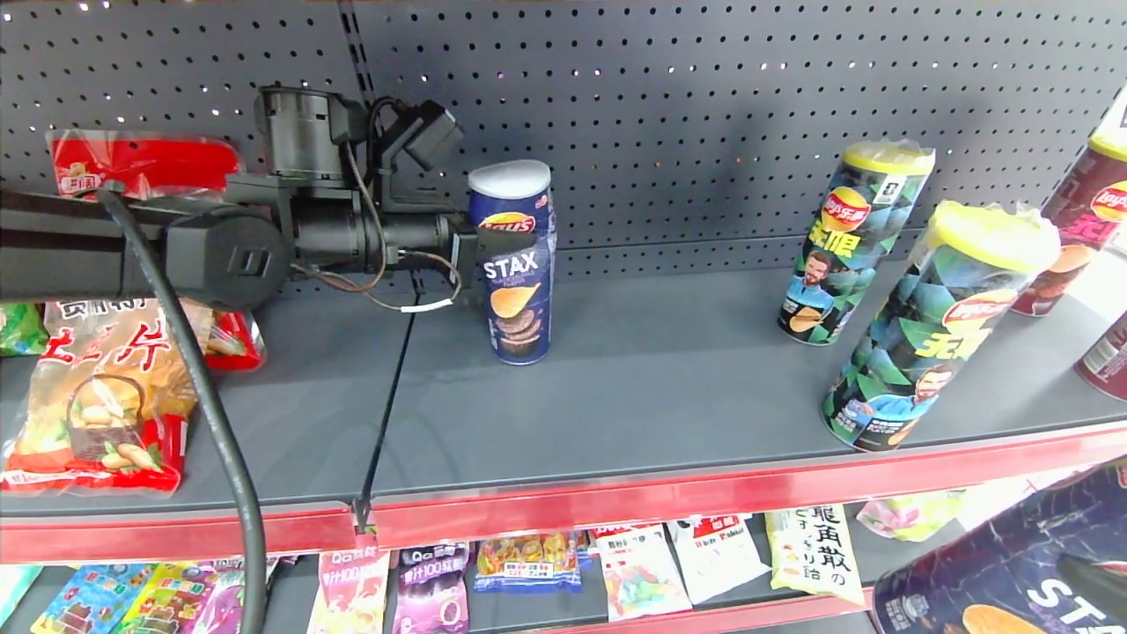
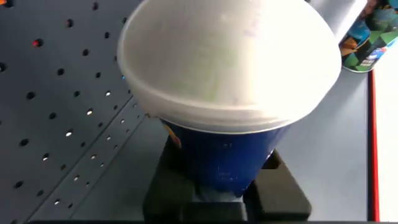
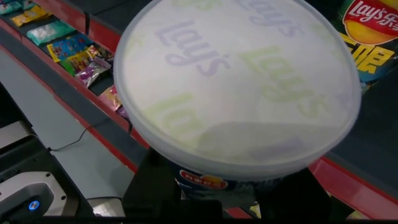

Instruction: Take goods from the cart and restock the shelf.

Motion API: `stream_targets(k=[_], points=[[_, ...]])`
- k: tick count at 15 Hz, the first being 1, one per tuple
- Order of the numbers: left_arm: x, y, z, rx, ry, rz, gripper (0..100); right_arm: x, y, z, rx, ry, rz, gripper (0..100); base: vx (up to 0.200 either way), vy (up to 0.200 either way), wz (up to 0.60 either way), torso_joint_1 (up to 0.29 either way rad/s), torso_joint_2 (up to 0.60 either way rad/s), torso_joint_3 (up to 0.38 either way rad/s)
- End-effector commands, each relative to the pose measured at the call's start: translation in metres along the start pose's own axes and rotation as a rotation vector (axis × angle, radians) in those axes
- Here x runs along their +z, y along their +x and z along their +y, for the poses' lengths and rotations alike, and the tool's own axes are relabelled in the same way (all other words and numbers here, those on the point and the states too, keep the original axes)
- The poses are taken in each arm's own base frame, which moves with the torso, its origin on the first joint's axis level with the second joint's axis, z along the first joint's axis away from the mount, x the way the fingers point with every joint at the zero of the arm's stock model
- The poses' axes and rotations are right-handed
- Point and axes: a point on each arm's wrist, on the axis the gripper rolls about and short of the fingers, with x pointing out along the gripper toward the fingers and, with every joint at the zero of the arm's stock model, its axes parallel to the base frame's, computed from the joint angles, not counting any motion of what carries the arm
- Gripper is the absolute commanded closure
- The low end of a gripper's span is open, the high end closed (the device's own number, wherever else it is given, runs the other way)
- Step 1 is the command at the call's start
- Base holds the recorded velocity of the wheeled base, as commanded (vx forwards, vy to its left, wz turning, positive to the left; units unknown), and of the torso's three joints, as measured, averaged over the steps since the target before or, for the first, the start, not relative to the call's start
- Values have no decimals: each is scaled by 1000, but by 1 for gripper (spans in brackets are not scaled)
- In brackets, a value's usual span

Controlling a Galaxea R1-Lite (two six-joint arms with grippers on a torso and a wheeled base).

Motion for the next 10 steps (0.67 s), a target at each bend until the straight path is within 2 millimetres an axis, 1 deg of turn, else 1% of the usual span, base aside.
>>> stream_targets(k=[1,3,4,5,6,7,8,10], points=[[4,-1,-5,-8,8,-8,100,0,0,0,0,0,3,100,0,0,0,0,0,0],[11,-4,-14,-18,-9,-17,100,0,0,0,2,0,2,100,0,0,0,0,0,0],[17,-11,-26,-14,-35,-20,100,0,0,0,2,0,2,100,0,0,0,0,0,0],[19,-15,-29,-12,-35,-21,100,0,1,0,2,0,2,100,0,0,0,0,0,0],[22,-25,-36,-12,-32,-25,100,0,1,0,2,0,2,100,0,0,0,0,0,0],[23,-33,-42,-14,-33,-23,100,0,1,0,2,0,2,100,0,0,0,0,0,0],[23,-36,-46,-16,-35,-20,100,0,0,0,1,-1,1,100,0,0,0,0,0,0],[12,-55,-67,-26,-57,15,100,0,1,0,2,0,4,100,0,0,0,0,0,0]])
